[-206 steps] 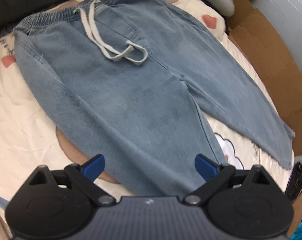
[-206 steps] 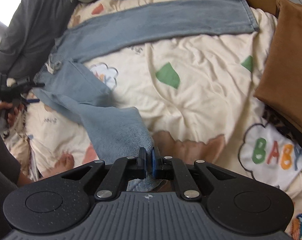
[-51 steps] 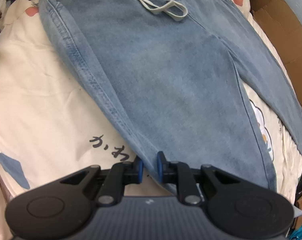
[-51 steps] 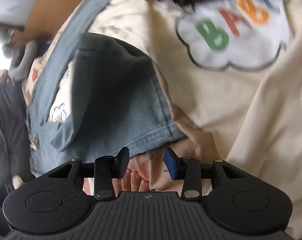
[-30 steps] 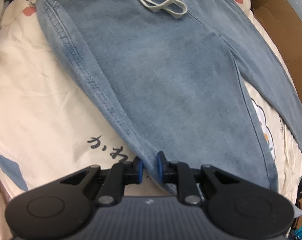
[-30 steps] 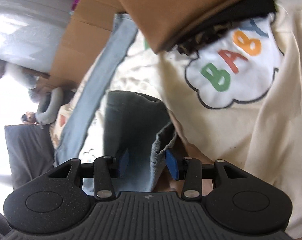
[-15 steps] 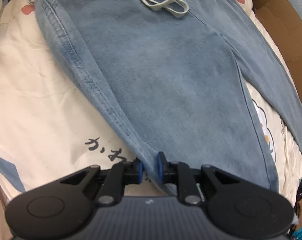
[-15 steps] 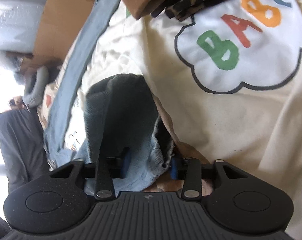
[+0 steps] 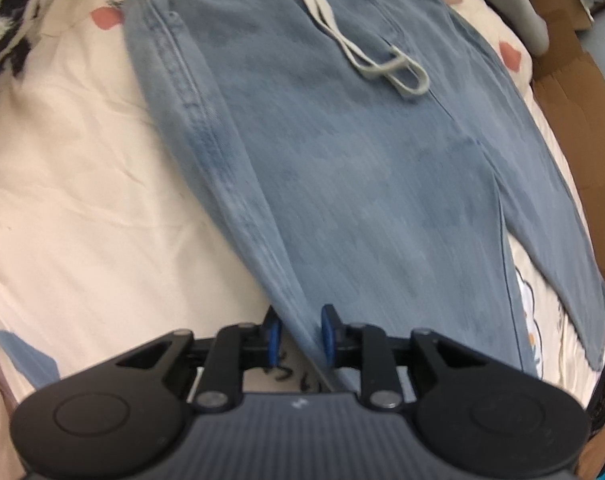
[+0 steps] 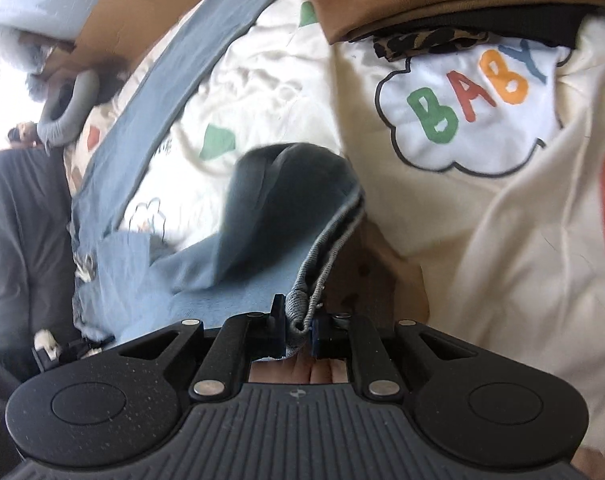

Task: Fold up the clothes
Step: 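Lift the hem with the right tool and fold it toward the waistband while the left tool holds the seam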

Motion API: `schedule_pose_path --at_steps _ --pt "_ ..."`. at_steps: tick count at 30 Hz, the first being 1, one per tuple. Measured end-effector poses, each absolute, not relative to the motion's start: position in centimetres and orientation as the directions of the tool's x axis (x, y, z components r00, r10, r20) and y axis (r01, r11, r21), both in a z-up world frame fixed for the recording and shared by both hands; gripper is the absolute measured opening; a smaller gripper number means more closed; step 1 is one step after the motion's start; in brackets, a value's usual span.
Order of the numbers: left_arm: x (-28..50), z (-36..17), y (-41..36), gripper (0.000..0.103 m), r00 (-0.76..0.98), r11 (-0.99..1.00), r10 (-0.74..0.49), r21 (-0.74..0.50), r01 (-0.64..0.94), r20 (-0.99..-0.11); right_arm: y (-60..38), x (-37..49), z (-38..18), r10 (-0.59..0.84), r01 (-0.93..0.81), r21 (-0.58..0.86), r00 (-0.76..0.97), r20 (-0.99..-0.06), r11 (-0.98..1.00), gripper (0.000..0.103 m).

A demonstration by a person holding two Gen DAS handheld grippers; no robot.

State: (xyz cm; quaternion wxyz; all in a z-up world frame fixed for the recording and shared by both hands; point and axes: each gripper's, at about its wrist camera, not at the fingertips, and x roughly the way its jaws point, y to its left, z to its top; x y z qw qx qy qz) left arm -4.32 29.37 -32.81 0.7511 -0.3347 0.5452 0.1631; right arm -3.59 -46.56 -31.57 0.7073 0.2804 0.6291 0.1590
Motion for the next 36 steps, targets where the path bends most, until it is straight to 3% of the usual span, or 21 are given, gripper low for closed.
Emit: schedule_pose_path --at_steps 7,10,12,29,36 --pt "-4.4 -32.2 32.5 0.022 0.383 0.69 -0.051 -0.31 -0.654 -0.922 -46.5 -6.1 -29.8 0.542 0.132 0.548 0.083 -0.836 0.826 0.009" --pt "-4.6 -32.0 33.5 0.01 0.374 0.683 -0.016 -0.283 -0.673 -0.927 -46.4 -7.3 -30.1 0.525 0.154 0.526 0.05 -0.85 0.837 0.009" --pt "-4.8 -31.9 34.1 0.008 0.364 0.686 -0.001 -0.266 -0.677 -0.931 -46.3 -8.0 -30.3 0.515 0.167 0.512 0.029 -0.857 0.843 0.009" --pt "-3.4 -33.6 35.9 0.013 0.331 0.675 0.048 -0.213 -0.706 -0.943 -46.3 -12.0 -33.4 0.431 0.203 0.406 -0.093 -0.898 0.891 0.009" --pt "-3.4 -32.6 36.8 0.007 0.338 0.676 0.075 -0.202 -0.709 -0.938 -46.2 -12.3 -33.1 0.419 0.194 0.395 -0.1 -0.903 0.898 0.009"
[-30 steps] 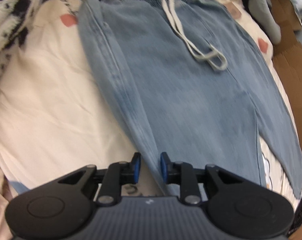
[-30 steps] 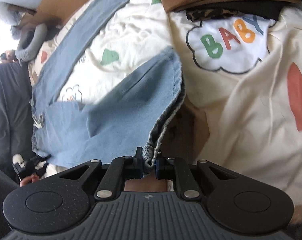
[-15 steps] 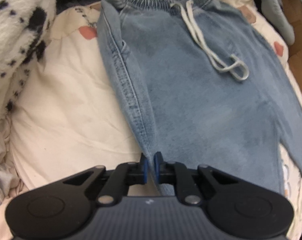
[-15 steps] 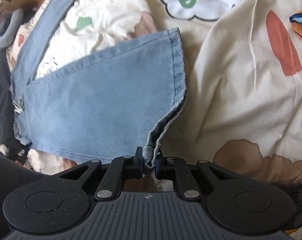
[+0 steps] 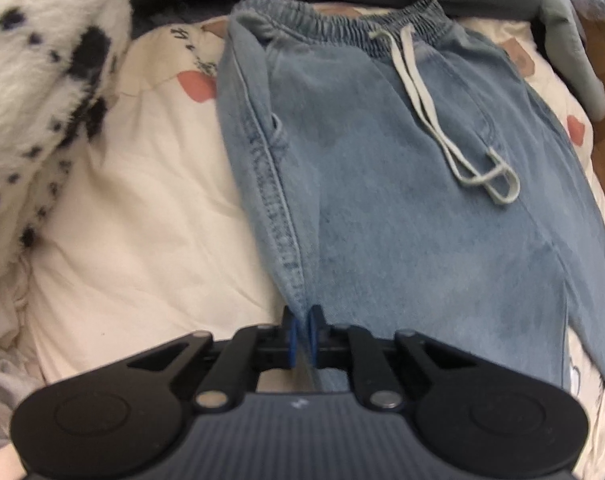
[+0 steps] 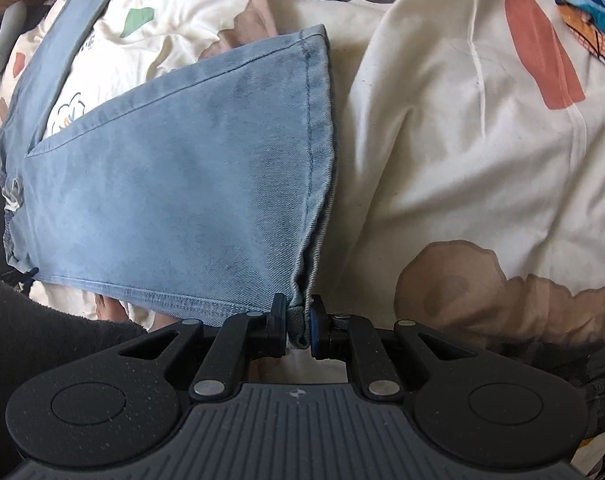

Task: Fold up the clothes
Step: 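Lift the hem with the right tool and fold it toward the waistband while the left tool holds the seam, then open both tools and release the folded hem and the leg seam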

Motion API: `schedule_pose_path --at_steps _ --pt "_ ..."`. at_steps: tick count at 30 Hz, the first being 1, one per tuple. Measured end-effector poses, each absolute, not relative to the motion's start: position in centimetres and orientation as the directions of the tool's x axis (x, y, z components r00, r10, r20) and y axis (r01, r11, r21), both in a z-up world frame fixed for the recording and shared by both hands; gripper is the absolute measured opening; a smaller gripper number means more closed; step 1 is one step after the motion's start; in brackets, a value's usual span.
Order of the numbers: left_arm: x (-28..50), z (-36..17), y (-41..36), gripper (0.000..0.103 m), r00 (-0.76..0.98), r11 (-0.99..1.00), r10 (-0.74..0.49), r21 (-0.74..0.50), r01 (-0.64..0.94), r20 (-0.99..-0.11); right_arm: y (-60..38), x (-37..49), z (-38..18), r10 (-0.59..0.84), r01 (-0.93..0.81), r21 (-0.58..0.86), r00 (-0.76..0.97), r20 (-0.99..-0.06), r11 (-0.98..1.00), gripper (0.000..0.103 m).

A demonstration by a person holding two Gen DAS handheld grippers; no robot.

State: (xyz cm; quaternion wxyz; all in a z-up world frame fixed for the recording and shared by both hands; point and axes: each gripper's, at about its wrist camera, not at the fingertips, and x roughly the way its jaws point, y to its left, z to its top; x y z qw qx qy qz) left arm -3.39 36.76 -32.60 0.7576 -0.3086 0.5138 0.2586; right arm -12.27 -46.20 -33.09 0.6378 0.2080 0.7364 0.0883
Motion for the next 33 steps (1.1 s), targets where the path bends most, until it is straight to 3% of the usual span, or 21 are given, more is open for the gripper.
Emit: schedule_pose_path --at_steps 8,10,13,18,20,33 --pt "-2.5 -33.7 36.7 0.008 0.292 0.692 0.087 -0.153 -0.706 -0.953 -45.9 -12.7 -35.0 0.414 0.217 0.381 -0.135 -0.9 0.899 0.009" --pt "-2.1 -33.3 36.7 0.013 0.277 0.702 0.11 -0.123 -0.701 -0.955 -46.2 -12.7 -35.1 0.421 0.239 0.383 -0.136 -0.897 0.892 0.011" --pt "-1.8 -32.4 37.0 0.017 0.268 0.707 0.168 -0.074 -0.704 -0.949 -46.9 -12.4 -34.8 0.409 0.243 0.37 -0.131 -0.903 0.897 0.02" --pt "-0.8 -30.2 37.3 0.016 0.277 0.712 0.265 -0.007 -0.702 -0.924 -49.0 -10.7 -33.1 0.365 0.216 0.346 -0.05 -0.93 0.913 0.025" --pt "-0.2 -29.4 37.1 0.016 0.295 0.715 0.284 -0.003 -0.7 -0.912 -49.6 -9.5 -32.5 0.352 0.193 0.346 0.004 -0.936 0.918 0.04" --pt "3.9 -30.2 35.1 0.016 0.359 0.818 0.191 -0.055 -0.573 -0.914 -45.7 -2.1 -32.7 0.319 0.007 0.325 0.165 -0.933 0.946 0.041"
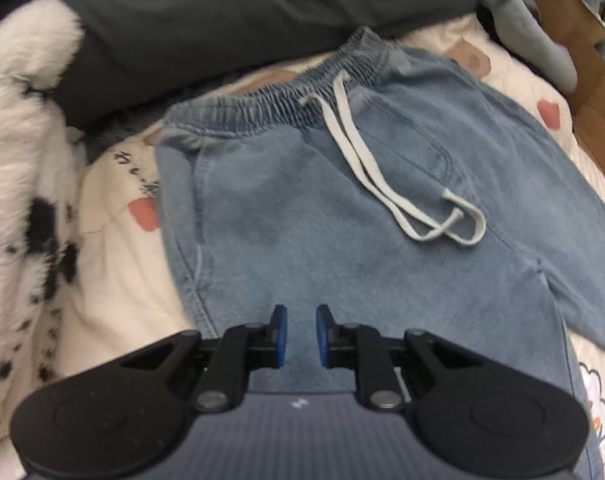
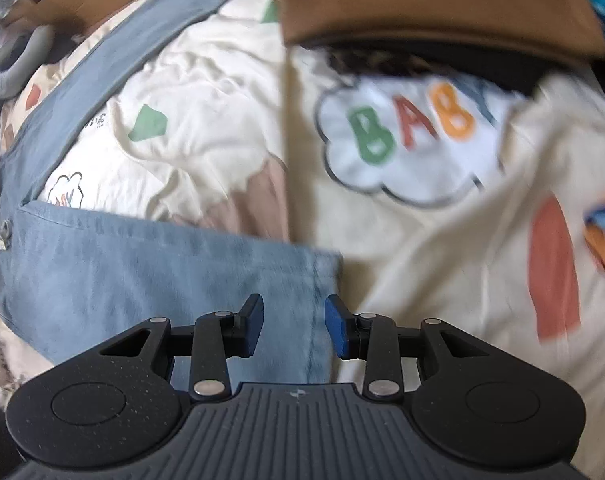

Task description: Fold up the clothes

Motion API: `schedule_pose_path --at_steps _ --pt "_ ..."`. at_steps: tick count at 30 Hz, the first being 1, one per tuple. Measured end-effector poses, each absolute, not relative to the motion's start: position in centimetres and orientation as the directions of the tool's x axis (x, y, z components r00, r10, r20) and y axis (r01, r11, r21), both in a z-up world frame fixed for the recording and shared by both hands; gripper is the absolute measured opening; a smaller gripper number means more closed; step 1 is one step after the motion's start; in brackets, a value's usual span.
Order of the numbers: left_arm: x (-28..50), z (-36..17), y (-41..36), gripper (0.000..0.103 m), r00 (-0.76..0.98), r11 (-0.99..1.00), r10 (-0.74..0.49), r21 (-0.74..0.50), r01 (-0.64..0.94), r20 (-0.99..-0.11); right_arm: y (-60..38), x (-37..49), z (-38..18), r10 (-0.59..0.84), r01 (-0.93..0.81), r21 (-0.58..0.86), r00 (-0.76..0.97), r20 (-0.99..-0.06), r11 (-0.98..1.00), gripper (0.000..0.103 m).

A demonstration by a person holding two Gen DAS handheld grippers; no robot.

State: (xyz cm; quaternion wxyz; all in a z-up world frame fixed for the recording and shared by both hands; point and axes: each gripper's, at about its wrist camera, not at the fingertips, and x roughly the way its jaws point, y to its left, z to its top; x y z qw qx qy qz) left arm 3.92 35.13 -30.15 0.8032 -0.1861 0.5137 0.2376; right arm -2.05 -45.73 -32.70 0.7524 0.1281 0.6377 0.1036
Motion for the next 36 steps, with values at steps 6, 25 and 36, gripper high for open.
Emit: schedule_pose_path --at_steps 6,25,36 --pt "4.1 -32.7 37.3 0.016 0.33 0.804 0.162 -0.069 -0.59 -0.93 -43.1 -0.4 -35.1 0.2 -0.054 0.194 0.141 -0.97 0.98 0.041" --pt "5.1 -31.6 45.0 0.004 0.328 0.74 0.283 -0.013 -0.673 -0.901 -43.1 -0.8 -34.4 0.077 -0.053 0.073 0.09 -0.993 0.996 0.041" --pt "8.9 -31.7 43.3 0.009 0.433 0.818 0.166 -0.122 -0.562 -0.886 -43.2 0.1 -32.8 0.105 -0.042 0.1 0.127 -0.986 0.994 0.041"
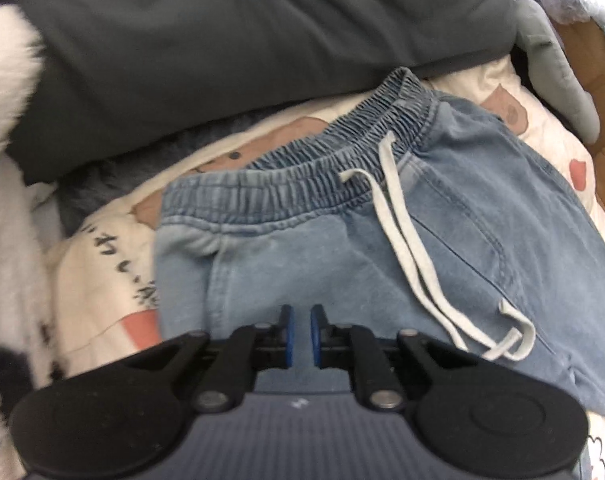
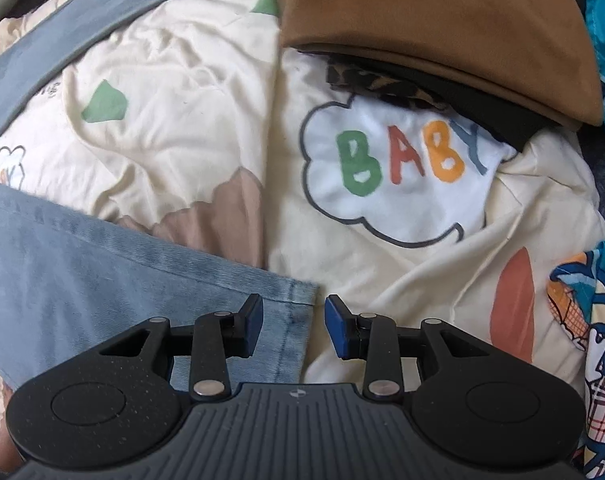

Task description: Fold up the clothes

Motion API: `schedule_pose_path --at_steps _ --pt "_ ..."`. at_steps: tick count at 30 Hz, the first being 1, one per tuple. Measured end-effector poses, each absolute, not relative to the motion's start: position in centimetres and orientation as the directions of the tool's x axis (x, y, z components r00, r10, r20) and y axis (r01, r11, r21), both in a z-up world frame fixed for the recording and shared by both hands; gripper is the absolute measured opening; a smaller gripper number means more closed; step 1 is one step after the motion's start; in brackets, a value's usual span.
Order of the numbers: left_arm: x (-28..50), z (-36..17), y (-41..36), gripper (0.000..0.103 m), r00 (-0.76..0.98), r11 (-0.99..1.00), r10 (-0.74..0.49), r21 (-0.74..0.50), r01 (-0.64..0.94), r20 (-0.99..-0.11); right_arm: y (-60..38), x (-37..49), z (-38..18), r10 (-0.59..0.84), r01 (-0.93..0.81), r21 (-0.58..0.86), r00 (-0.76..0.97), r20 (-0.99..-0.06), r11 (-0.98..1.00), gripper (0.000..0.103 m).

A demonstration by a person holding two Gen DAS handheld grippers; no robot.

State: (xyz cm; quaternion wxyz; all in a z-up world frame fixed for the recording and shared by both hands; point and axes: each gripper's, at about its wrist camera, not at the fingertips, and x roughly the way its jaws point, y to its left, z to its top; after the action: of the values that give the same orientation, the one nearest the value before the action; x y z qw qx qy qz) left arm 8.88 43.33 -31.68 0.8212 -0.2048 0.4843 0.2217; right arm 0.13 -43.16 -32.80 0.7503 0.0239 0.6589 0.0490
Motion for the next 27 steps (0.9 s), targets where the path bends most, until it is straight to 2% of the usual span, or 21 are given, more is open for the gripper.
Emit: schedule_pose_path --at_steps 6,9,11,16,21,25,27 --pt "11.0 -33.7 44.5 0.011 0.392 0.783 0.176 -0.114 -0.612 -0.903 -43.0 0.1 -31.4 0.081 -0.063 0.073 0.126 -0.989 0.995 0.041" --pt "11.2 -34.2 46.0 0.003 0.359 0.739 0.228 -0.079 -0.669 -0.905 -44.0 -0.1 -30.4 0.047 -0.049 0.041 0.131 -0.99 0.998 0.041" --pt "11.2 -34.5 46.9 0.003 0.347 0.715 0.259 -0.062 -0.696 -0.901 -44.7 -0.5 -29.6 0.023 -0.042 0.018 0.133 -0.991 0.999 0.041" --pt "11.3 -34.3 47.9 0.003 0.351 0.725 0.258 -0.06 -0.686 -0.9 -46.3 -1.5 -27.6 -0.022 -0.011 -0.024 0.145 -0.989 1.0 0.042" --pt "10.6 -32.7 47.3 0.003 0.349 0.688 0.276 -0.07 -0.722 -0.895 -46.7 -0.8 -27.5 -0.008 -0.012 -0.011 0.18 -0.984 1.0 0.043" --pt "11.2 -30.3 45.0 0.022 0.408 0.758 0.304 -0.04 -0.651 -0.861 -45.5 0.8 -28.1 0.046 -0.052 0.035 0.227 -0.973 0.998 0.045" --pt "11.7 -29.3 44.4 0.025 0.425 0.762 0.298 -0.055 -0.645 -0.854 -44.7 1.7 -28.4 0.069 -0.063 0.055 0.236 -0.969 0.996 0.047"
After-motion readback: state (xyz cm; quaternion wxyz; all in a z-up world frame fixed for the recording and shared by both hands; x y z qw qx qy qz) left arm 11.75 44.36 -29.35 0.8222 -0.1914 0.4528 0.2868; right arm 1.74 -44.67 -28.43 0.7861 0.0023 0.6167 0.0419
